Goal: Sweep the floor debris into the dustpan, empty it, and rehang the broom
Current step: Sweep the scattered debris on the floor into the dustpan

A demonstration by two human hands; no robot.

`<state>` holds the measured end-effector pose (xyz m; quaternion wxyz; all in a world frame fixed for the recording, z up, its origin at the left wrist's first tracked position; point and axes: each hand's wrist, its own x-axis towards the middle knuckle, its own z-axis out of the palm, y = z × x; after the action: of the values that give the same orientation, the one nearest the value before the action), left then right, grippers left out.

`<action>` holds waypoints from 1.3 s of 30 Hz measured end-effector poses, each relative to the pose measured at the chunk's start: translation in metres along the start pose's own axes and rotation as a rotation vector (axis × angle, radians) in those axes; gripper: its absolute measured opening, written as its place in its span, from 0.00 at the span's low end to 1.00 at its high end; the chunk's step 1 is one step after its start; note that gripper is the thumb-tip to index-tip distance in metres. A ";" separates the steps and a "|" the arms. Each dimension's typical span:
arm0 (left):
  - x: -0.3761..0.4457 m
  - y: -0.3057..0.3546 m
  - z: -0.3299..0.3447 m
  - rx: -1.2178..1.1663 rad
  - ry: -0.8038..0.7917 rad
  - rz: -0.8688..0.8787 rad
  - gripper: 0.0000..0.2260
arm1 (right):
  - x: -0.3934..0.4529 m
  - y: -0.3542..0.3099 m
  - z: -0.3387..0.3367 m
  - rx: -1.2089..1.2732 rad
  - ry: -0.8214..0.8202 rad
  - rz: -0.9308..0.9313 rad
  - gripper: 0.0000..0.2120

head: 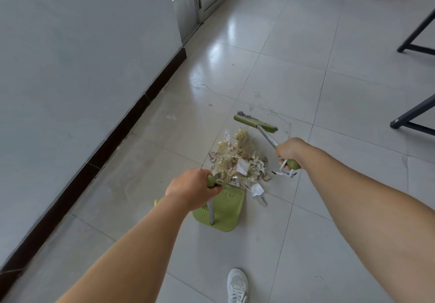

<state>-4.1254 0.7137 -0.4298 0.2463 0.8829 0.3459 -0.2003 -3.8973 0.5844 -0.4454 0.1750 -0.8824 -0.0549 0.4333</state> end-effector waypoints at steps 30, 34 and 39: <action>0.019 -0.042 0.007 0.001 0.010 -0.027 0.10 | -0.068 0.030 0.123 -1.339 -0.501 -0.216 0.17; 0.011 -0.043 0.007 -0.011 0.030 -0.019 0.11 | -0.117 0.037 0.140 -1.315 -0.594 -0.266 0.16; 0.002 -0.040 0.011 -0.041 0.044 -0.012 0.12 | -0.144 0.050 0.140 -1.151 -0.505 -0.214 0.13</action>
<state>-4.1542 0.7340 -0.4511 0.2553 0.8797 0.3608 -0.1752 -4.0984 0.5390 -0.4347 -0.3033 -0.6954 -0.4063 0.5091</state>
